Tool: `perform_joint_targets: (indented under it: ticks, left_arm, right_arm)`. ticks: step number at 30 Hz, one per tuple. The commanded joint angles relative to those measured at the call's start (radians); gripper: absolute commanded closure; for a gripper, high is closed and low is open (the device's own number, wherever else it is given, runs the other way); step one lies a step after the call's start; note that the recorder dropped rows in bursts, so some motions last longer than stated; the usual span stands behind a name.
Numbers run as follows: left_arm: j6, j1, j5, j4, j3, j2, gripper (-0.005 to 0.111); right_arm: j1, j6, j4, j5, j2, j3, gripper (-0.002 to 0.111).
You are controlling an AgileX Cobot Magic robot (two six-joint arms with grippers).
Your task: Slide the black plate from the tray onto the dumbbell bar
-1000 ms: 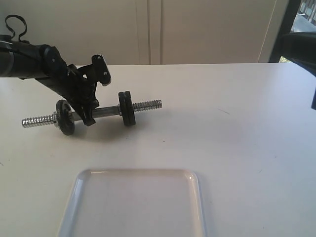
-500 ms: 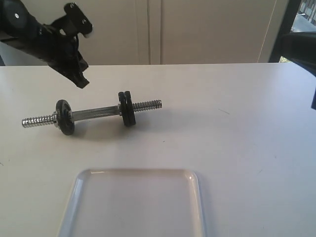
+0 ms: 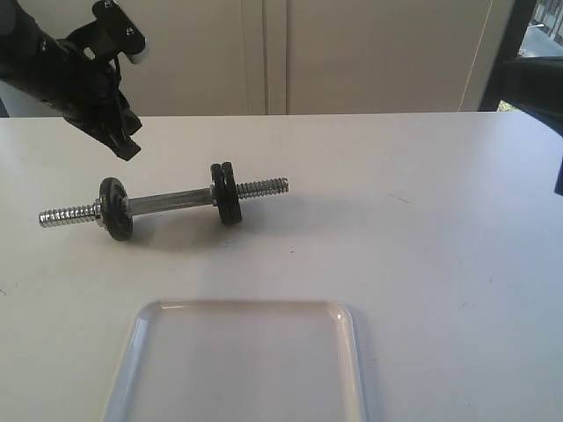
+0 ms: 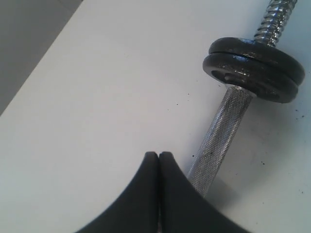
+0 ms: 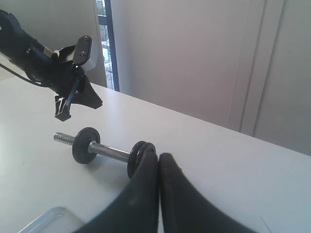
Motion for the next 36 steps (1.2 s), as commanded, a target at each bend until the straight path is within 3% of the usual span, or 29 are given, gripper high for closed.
perform_joint_targets:
  ticks: [1,9,13,19,24,27,36]
  left_arm:
    - [-0.017,0.004,0.014,-0.011,0.007,-0.011,0.107]
    - [-0.025,0.004,0.034,-0.011,0.007,-0.023,0.107]
    - [-0.065,0.025,0.1,-0.027,0.019,-0.109,0.107]
    - [-0.065,0.136,0.029,-0.207,0.255,-0.384,0.107]
    - [-0.066,0.136,0.022,-0.32,0.427,-0.645,0.107]
    - [-0.115,0.136,-0.008,-0.319,0.557,-0.911,0.107]
    - [-0.26,0.136,0.003,-0.289,0.677,-1.324,0.107]
  right_arm:
    - [-0.001,0.003,0.003,0.003,-0.003,0.004,0.108]
    - [-0.001,0.003,0.003,0.003,-0.003,0.004,0.108]
    - [-0.001,0.003,0.003,0.003,-0.003,0.004,0.108]
    - [-0.001,0.003,0.003,0.003,-0.003,0.004,0.108]
    - [-0.001,0.003,0.003,0.003,-0.003,0.004,0.108]
    - [-0.001,0.003,0.003,0.003,-0.003,0.004,0.108]
    - [-0.001,0.003,0.003,0.003,-0.003,0.004,0.108]
